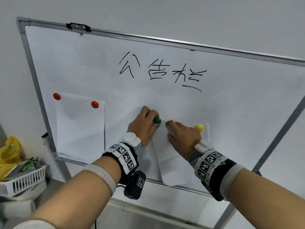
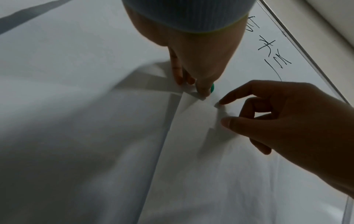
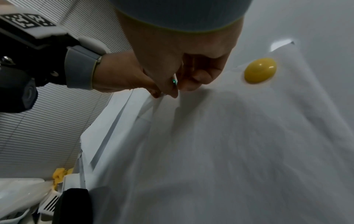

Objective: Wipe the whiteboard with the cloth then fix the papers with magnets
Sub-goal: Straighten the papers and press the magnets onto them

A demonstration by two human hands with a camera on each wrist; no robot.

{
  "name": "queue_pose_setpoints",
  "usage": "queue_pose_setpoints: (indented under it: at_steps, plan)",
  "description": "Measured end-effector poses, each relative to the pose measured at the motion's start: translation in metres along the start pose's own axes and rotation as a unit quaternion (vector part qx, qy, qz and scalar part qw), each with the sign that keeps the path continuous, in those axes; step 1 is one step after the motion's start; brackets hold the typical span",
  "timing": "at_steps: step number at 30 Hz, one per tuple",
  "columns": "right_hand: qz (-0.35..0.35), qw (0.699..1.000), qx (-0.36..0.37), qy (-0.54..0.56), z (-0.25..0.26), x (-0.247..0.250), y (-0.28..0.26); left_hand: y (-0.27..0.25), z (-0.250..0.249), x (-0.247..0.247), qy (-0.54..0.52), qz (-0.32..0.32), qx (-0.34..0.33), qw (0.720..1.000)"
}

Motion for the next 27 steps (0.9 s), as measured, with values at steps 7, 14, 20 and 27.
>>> queue_pose_setpoints:
  at_steps: [7, 14, 20, 27]
  plan:
    - [-0.004, 0.999, 0.021, -0.031, 0.012, -0.005, 0.007, 0.001, -0.006, 0.0, 0.009, 0.004, 0.013, 1.0]
    - [-0.002, 0.999, 0.01, -0.037, 0.011, -0.013, 0.019, 0.005, -0.002, 0.007, -0.049, 0.001, -0.004, 0.999]
    - [-0.077, 0.997, -0.023, 0.001, 0.006, 0.008, 0.029, 0.017, -0.006, 0.024, -0.099, -0.041, -0.014, 0.994]
    - [-0.101, 0.994, -0.046, 0.023, 0.003, 0.02, 0.033, 0.017, -0.004, 0.032, -0.143, -0.03, -0.004, 0.989]
Point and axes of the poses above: each hand's wrist, its own y-axis towards the middle knuckle, its own x-axis out of the back of the hand, z = x × y, the point moved 7 cm from there along y, towards the middle knuckle, and after that the axes turned 1 degree about -z, right-handed, at the moved point
